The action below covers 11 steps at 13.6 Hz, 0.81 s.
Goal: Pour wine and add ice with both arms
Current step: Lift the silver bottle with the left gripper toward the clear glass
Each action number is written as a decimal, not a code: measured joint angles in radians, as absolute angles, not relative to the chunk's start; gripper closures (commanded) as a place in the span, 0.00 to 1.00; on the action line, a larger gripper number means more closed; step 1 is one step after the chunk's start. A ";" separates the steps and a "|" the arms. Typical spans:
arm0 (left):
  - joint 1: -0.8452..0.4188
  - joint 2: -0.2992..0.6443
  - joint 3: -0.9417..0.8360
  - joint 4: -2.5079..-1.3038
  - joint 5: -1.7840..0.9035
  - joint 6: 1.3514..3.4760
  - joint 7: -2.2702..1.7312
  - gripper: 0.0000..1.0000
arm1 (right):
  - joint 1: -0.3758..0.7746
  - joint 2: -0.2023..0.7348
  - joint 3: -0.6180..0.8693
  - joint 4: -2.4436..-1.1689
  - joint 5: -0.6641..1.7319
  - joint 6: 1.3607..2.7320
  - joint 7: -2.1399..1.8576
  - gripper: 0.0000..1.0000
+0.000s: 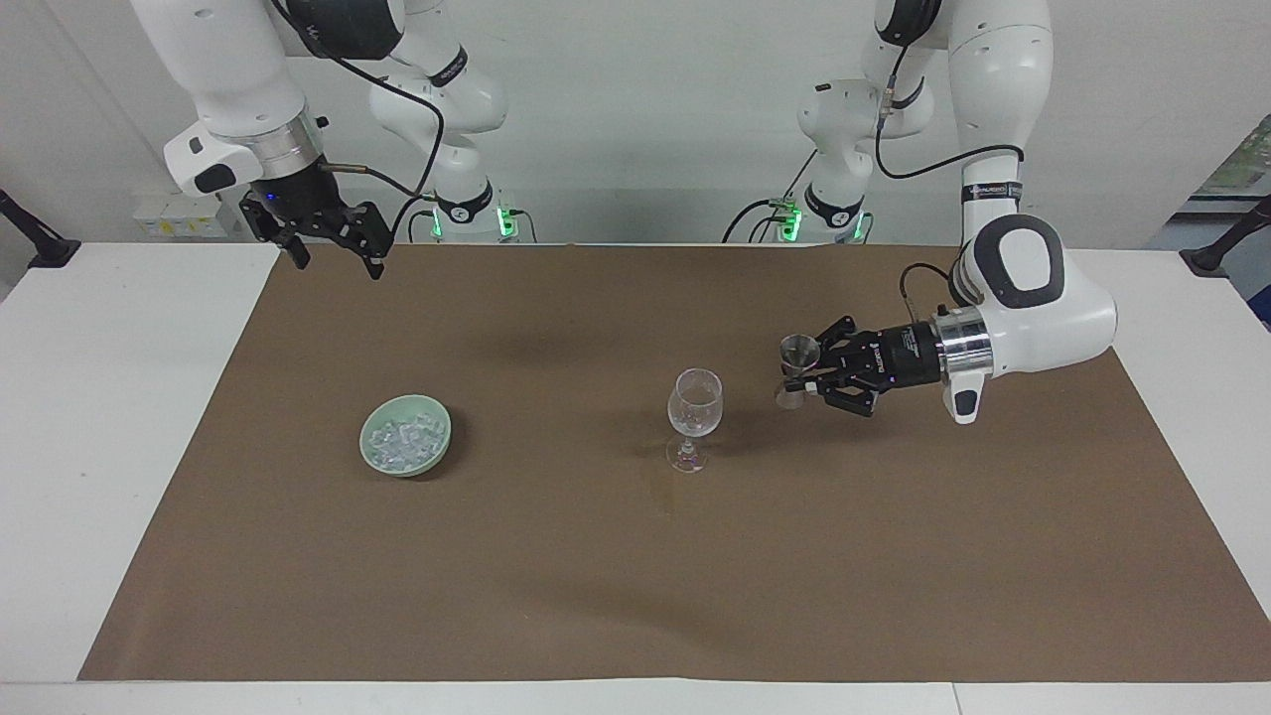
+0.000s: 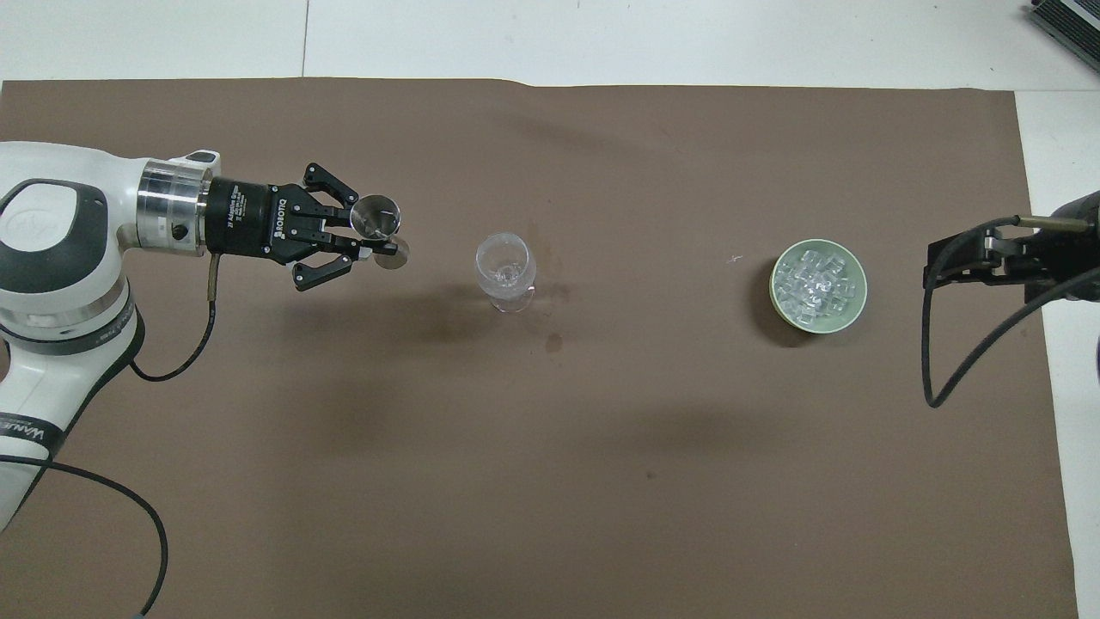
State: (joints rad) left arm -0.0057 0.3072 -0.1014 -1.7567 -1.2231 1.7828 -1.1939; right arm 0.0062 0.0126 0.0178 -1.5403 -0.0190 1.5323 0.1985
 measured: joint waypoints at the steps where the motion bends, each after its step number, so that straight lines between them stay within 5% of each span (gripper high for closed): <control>1: -0.006 0.301 -0.115 -1.768 -1.223 1.805 -1.196 1.00 | 0.006 0.013 0.018 -1.540 -0.019 1.532 0.198 0.00; 11: -0.006 0.234 -0.183 -1.836 -1.149 1.930 -1.275 1.00 | 0.006 0.013 0.018 -1.542 -0.019 1.532 0.198 0.00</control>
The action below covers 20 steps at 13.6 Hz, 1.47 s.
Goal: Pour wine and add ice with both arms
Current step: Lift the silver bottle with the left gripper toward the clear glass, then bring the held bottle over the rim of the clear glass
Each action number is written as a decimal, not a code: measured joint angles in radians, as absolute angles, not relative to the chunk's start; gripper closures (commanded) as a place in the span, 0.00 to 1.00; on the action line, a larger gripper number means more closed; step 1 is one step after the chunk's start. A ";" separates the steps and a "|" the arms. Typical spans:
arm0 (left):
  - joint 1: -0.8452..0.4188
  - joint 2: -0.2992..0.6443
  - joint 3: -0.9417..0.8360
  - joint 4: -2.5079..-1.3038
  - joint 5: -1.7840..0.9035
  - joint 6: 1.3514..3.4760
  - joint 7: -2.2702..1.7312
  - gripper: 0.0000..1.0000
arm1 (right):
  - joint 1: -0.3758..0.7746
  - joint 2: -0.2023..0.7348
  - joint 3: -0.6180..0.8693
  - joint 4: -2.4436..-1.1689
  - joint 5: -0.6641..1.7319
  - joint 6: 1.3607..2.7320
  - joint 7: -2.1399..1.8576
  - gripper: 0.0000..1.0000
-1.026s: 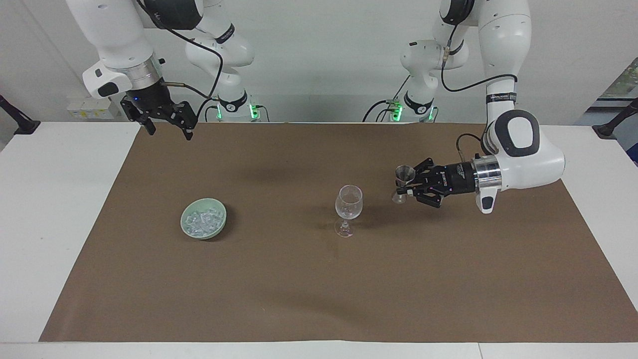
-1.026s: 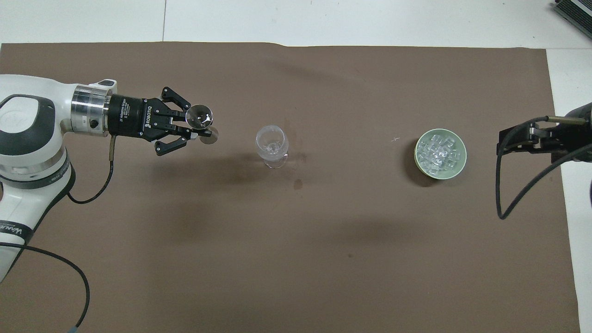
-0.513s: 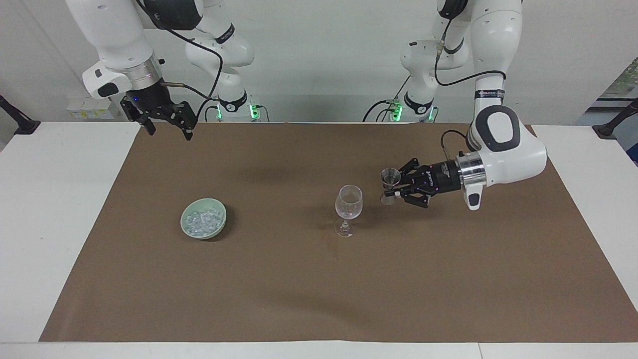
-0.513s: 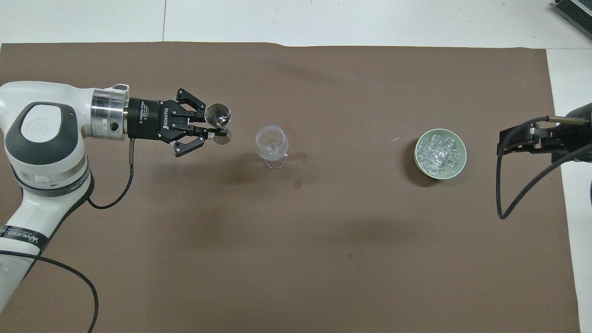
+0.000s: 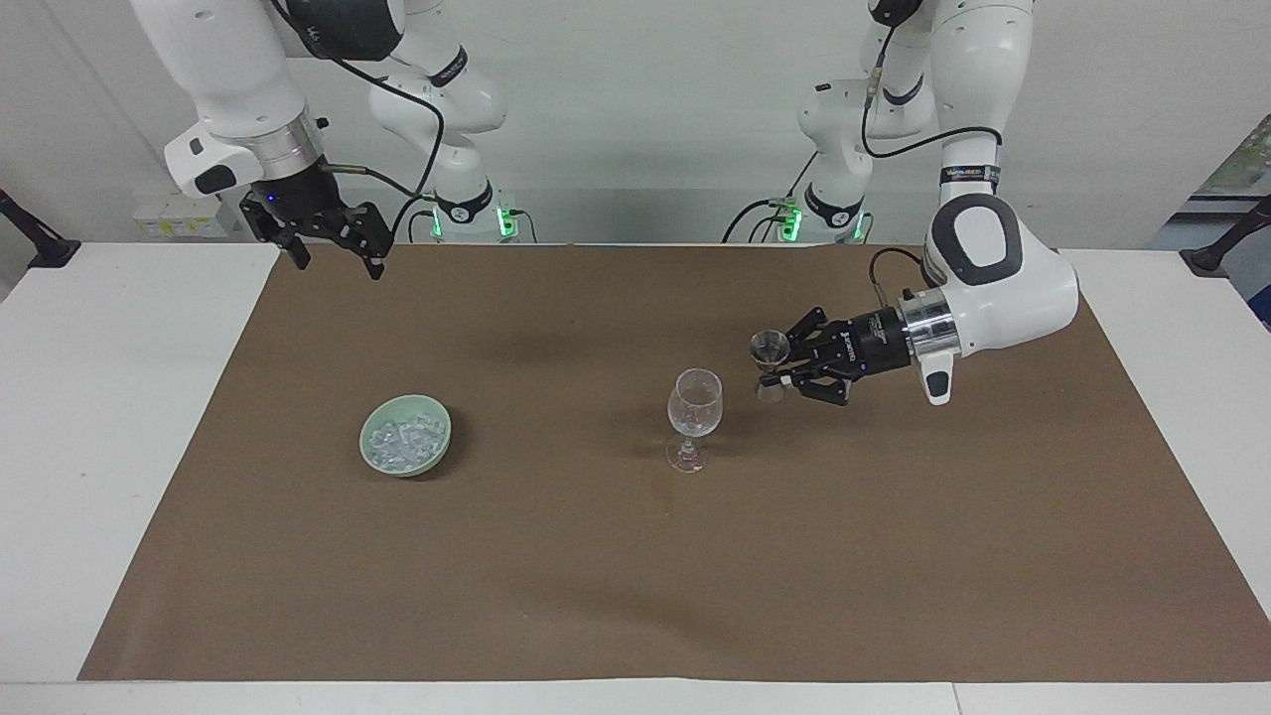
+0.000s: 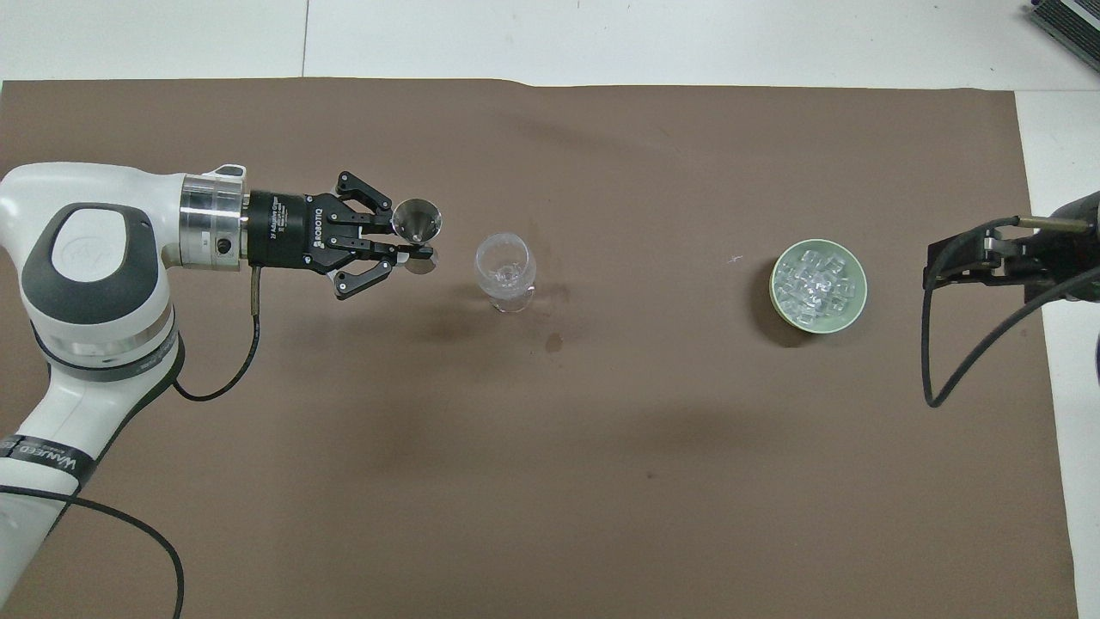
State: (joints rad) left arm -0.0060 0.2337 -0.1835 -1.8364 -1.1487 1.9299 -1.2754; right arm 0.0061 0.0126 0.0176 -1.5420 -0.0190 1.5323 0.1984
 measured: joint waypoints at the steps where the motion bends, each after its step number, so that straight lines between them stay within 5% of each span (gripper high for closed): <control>1: -0.006 0.232 -0.193 -1.836 -1.142 1.945 -1.290 1.00 | 0.006 0.013 0.018 -1.542 -0.019 1.532 0.198 0.00; 20: -0.007 0.238 -0.331 -1.741 -0.700 2.063 -1.684 1.00 | 0.006 0.013 0.017 -1.542 -0.019 1.532 0.198 0.00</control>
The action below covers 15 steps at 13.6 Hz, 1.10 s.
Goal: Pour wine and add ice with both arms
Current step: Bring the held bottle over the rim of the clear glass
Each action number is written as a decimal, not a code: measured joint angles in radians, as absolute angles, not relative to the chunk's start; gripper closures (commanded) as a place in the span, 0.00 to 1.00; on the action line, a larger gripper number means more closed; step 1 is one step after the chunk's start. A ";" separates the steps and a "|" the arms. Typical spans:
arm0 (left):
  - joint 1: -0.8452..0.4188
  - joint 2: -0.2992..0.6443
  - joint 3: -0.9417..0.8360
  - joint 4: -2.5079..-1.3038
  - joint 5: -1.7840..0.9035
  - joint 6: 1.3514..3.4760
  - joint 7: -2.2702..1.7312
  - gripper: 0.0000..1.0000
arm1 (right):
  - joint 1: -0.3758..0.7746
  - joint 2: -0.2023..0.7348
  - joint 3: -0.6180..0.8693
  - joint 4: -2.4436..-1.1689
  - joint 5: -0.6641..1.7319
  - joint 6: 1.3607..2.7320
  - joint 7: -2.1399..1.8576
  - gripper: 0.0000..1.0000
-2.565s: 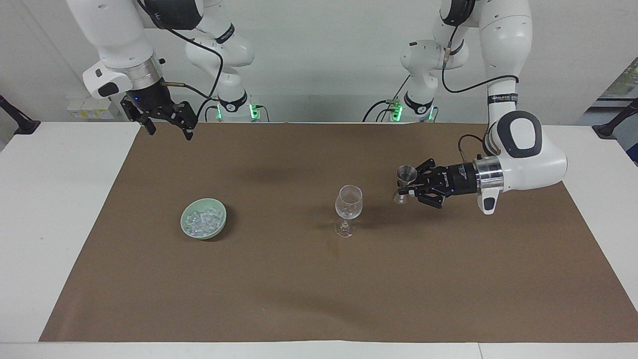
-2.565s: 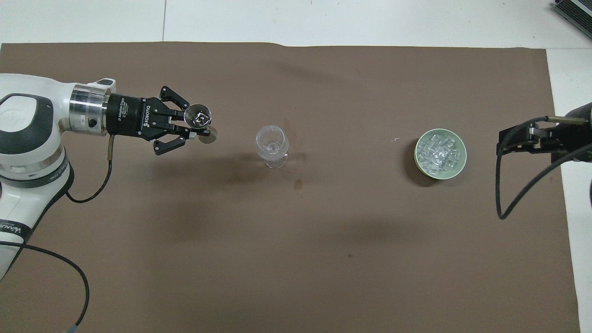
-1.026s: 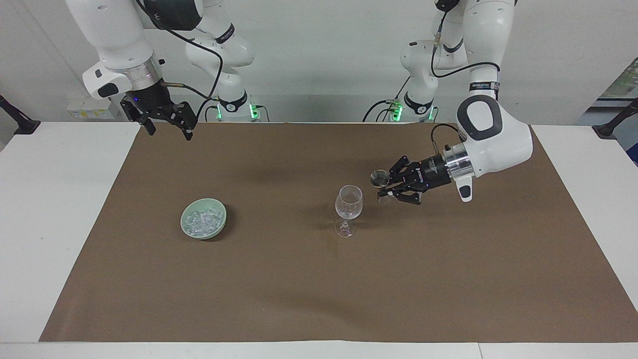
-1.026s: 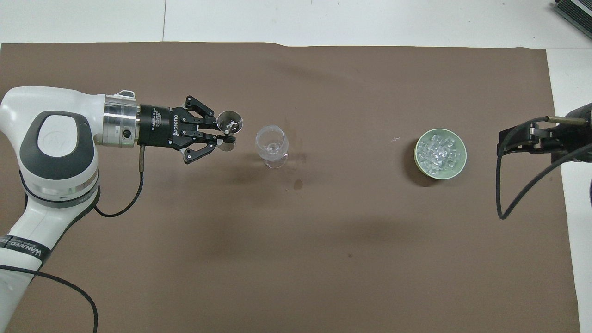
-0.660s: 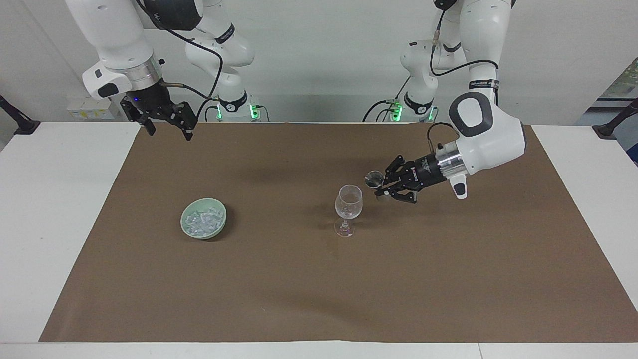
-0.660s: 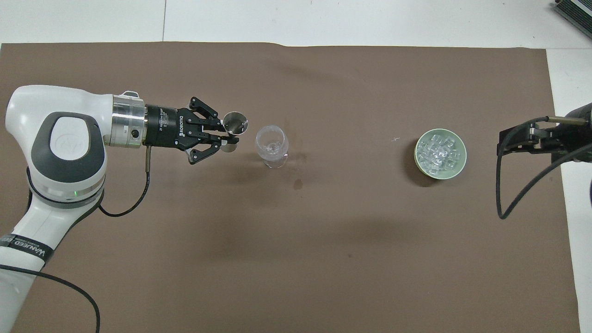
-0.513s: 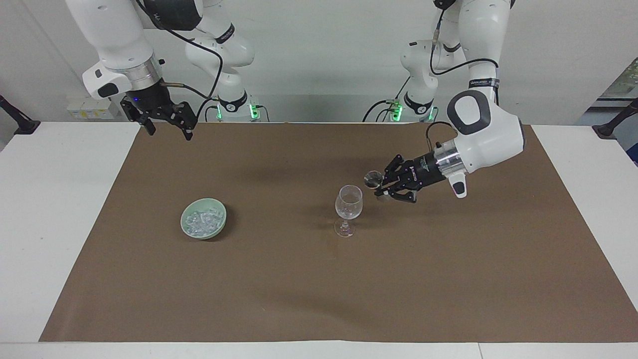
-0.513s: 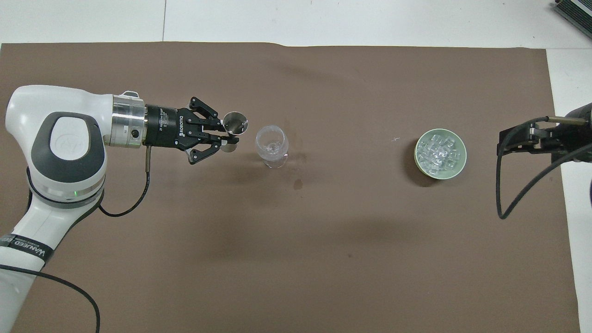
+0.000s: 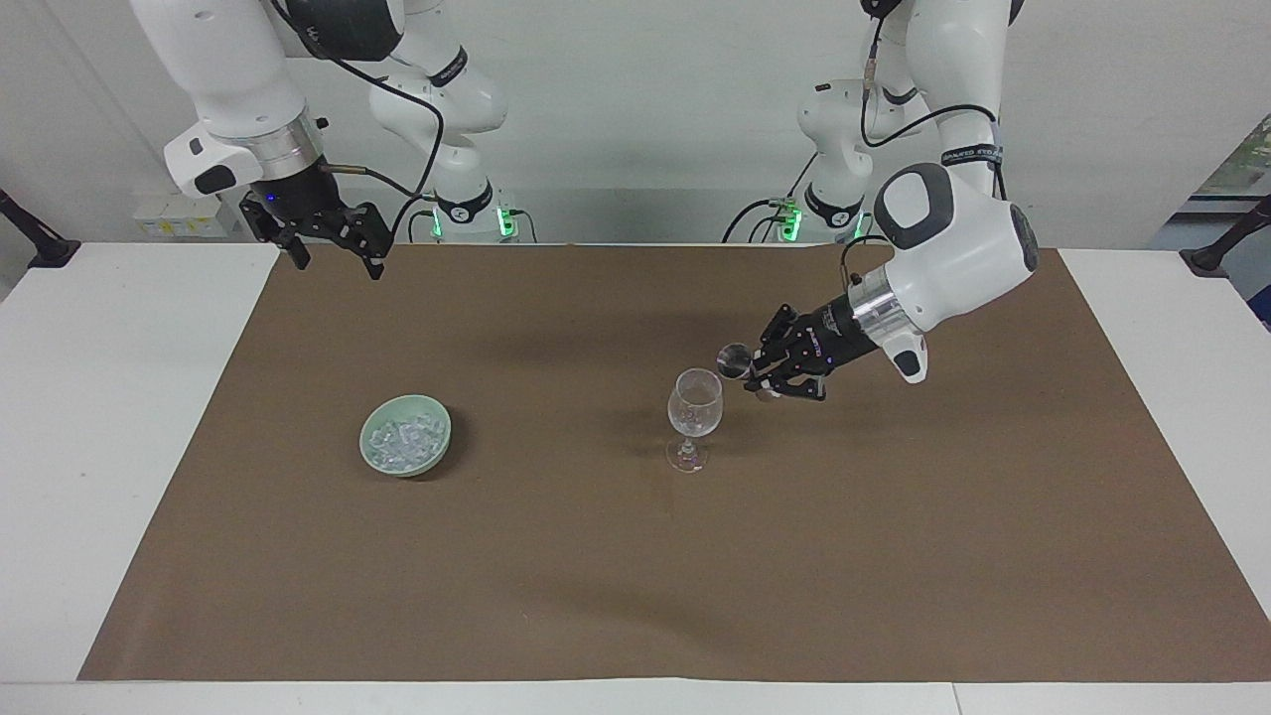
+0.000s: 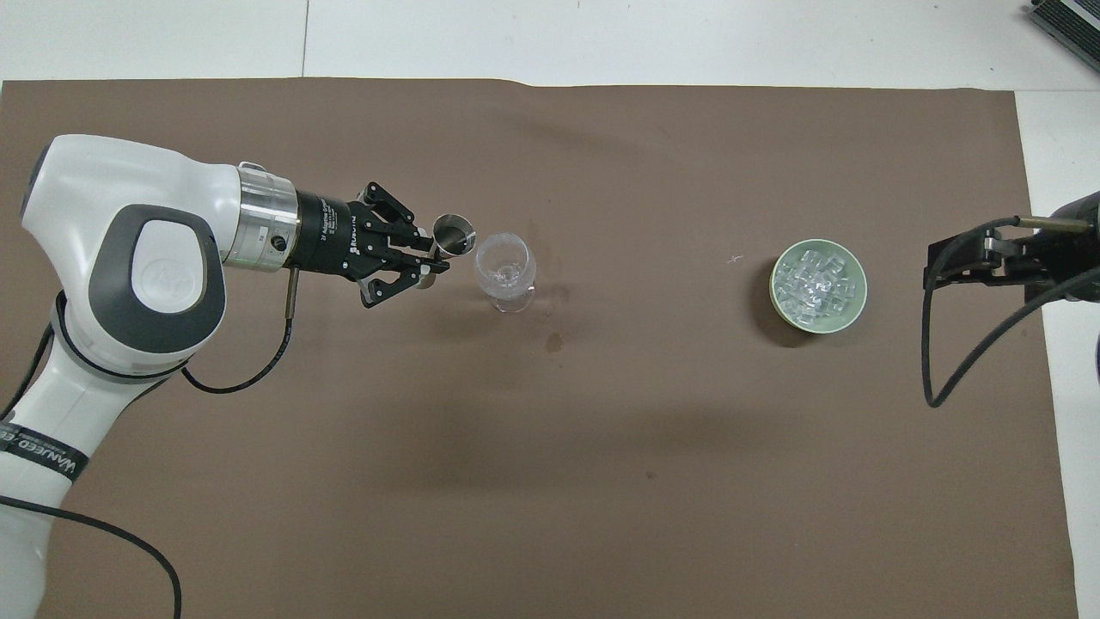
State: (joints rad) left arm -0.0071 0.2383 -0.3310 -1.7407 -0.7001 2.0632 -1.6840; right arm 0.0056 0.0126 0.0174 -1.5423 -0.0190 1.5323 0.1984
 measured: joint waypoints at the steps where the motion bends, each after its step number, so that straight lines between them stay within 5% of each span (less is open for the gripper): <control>1: -0.007 0.245 -0.337 -1.730 -0.681 2.064 -1.697 1.00 | 0.006 0.013 0.017 -1.542 -0.019 1.532 0.198 0.00; 15: -0.008 0.279 -0.397 -1.669 -0.444 2.069 -1.845 1.00 | 0.006 0.013 0.017 -1.544 -0.019 1.532 0.198 0.00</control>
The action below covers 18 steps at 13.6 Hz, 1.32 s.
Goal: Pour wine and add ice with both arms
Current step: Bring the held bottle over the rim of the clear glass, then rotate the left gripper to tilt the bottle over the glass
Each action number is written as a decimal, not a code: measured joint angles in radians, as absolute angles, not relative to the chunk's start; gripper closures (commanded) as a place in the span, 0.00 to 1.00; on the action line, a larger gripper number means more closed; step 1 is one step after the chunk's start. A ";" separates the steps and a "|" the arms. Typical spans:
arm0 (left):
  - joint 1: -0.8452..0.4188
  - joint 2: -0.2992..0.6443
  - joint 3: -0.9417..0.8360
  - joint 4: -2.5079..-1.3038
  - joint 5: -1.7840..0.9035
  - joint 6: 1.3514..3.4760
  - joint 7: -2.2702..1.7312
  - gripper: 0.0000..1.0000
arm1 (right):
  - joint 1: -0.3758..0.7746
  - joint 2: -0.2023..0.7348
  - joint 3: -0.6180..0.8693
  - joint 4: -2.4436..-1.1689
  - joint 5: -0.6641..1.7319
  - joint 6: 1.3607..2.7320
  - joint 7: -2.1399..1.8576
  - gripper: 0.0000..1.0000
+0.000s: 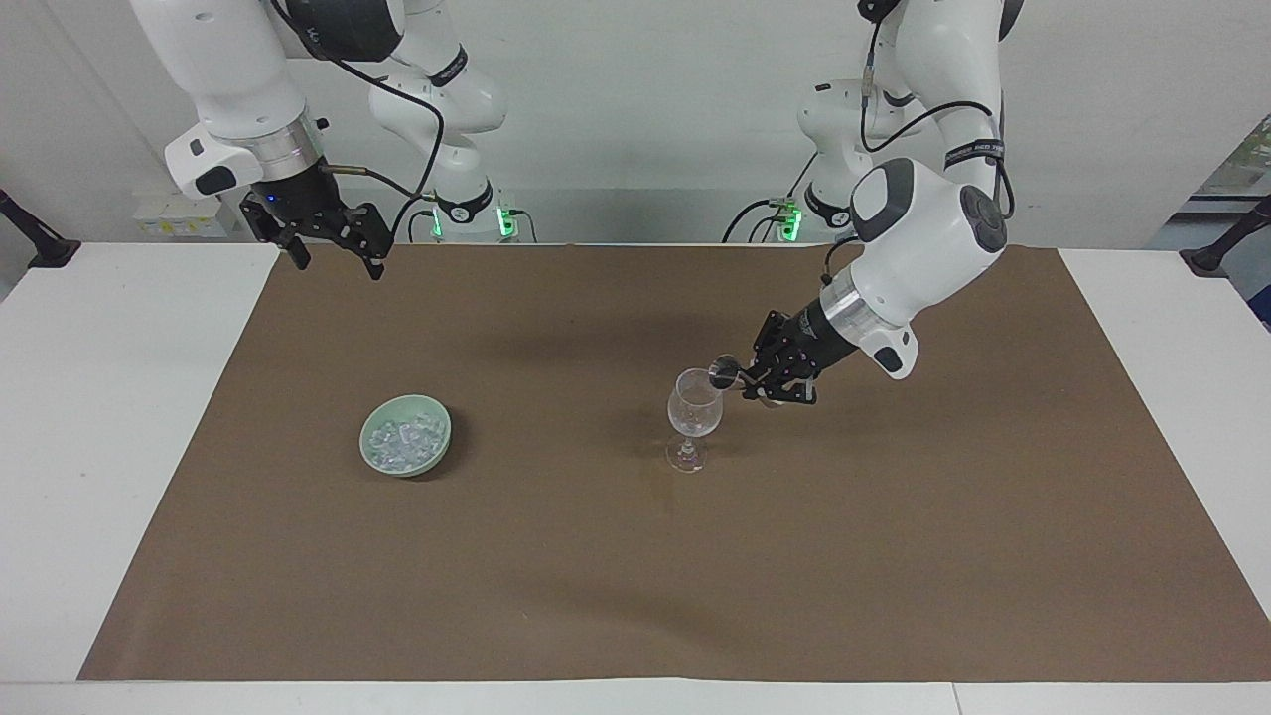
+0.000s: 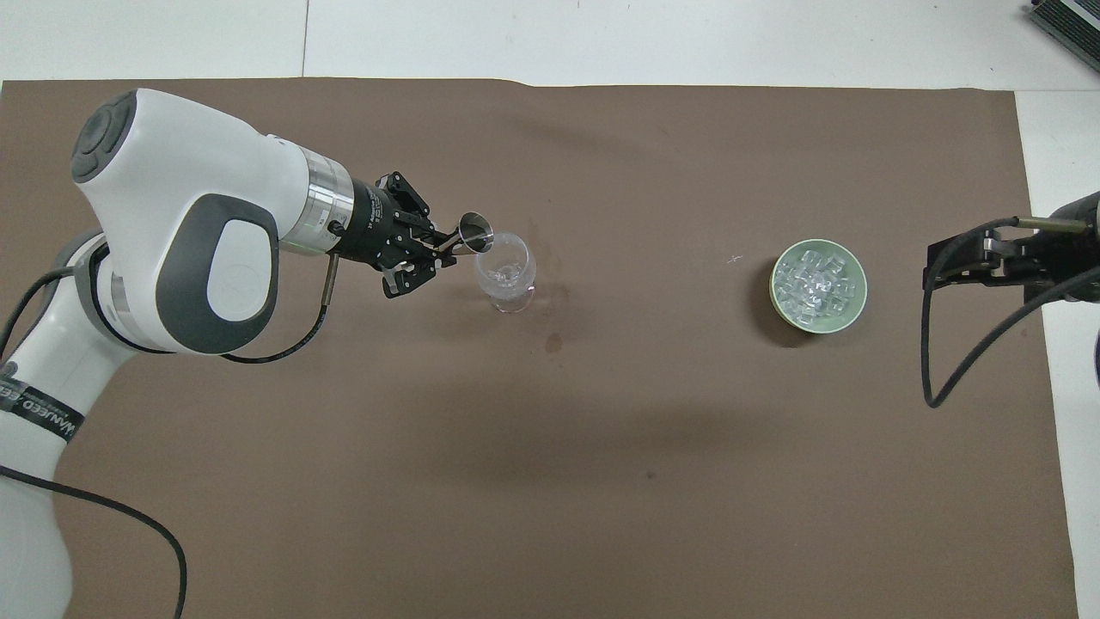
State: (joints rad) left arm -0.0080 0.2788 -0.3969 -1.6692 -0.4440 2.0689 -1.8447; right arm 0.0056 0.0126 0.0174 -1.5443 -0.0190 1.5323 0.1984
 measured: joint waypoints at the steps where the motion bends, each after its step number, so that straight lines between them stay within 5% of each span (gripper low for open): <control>1: -0.008 0.281 -0.399 -1.667 -0.441 2.069 -1.846 1.00 | 0.006 0.013 0.017 -1.545 -0.019 1.532 0.198 0.00; 18: -0.009 0.285 -0.465 -1.660 -0.204 2.066 -1.948 1.00 | 0.006 0.012 0.017 -1.547 -0.019 1.532 0.198 0.00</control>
State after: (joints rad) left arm -0.0087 0.2848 -0.4655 -1.6601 -0.2037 2.0659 -1.9484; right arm 0.0056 0.0123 0.0174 -1.5472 -0.0190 1.5323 0.1984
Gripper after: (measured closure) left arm 0.793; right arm 0.000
